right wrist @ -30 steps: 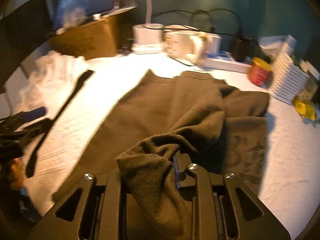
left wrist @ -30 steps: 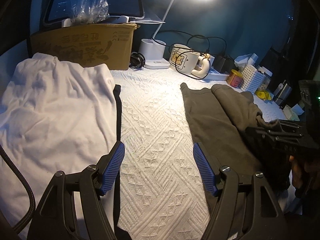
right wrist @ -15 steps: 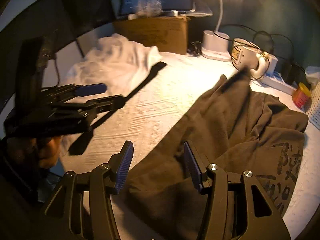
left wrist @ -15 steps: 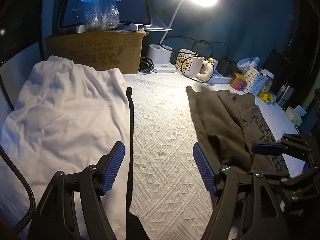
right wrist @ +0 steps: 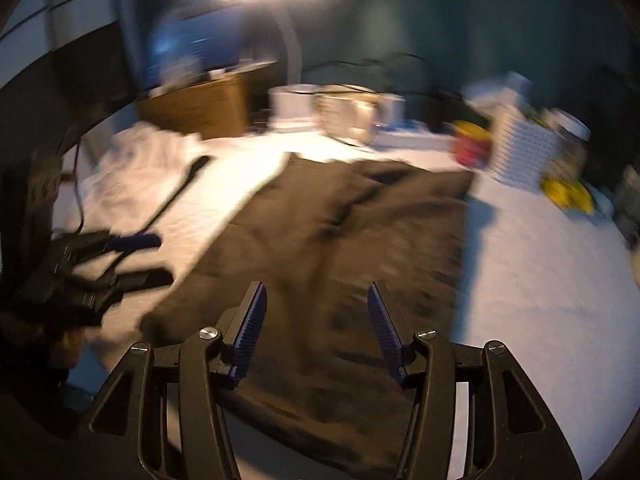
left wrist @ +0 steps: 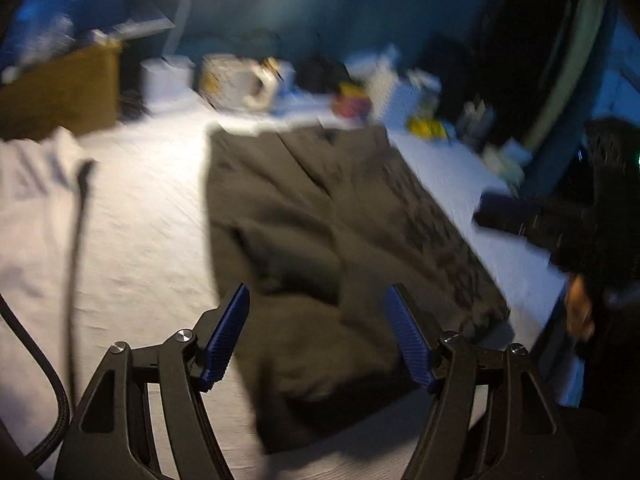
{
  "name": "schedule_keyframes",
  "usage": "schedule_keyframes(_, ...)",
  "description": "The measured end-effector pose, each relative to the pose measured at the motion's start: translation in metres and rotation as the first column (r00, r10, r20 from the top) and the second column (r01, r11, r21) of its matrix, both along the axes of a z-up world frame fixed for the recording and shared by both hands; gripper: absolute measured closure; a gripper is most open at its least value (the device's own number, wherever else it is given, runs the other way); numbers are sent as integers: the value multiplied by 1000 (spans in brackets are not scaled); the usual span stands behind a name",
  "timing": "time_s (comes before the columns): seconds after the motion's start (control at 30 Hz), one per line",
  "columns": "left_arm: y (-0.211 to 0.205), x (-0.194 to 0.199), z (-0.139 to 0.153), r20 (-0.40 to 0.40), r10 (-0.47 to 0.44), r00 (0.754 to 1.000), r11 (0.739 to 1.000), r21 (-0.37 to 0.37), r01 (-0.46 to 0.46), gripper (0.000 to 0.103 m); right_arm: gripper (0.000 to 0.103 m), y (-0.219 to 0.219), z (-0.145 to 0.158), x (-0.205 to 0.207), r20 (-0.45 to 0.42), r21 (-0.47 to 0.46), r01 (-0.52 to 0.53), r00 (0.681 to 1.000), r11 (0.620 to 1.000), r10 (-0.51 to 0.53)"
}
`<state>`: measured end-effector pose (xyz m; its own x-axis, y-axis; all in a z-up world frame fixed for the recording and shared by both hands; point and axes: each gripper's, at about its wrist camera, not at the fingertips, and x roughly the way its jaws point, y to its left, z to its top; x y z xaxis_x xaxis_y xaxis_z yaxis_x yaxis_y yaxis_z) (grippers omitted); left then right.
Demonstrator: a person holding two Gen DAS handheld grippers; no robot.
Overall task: Fold small clothes
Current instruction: 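Open the right tool and lay the folded shirt flat, then move the left tool to the folded shirt edge and grasp it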
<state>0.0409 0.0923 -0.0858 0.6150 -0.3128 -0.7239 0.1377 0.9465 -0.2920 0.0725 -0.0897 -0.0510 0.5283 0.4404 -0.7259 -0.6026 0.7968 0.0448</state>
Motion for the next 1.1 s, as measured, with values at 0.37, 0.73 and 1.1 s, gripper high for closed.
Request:
schedule_keyframes(0.37,3,-19,9,-33,47,998,996,74,-45,101,47,-66,-39,11,-64,-33,154,986,988,-156)
schedule_keyframes(0.73,28,-27,-3,-135,163,977,980,139,-144,102,48,-61,-68,-6,-108,-83,36,993,996,-45)
schedule_keyframes(1.1,27,36,19,-26,123,992,975,190,-116,62,47,-71,-47,18,-65,-41,84,994,996,-87)
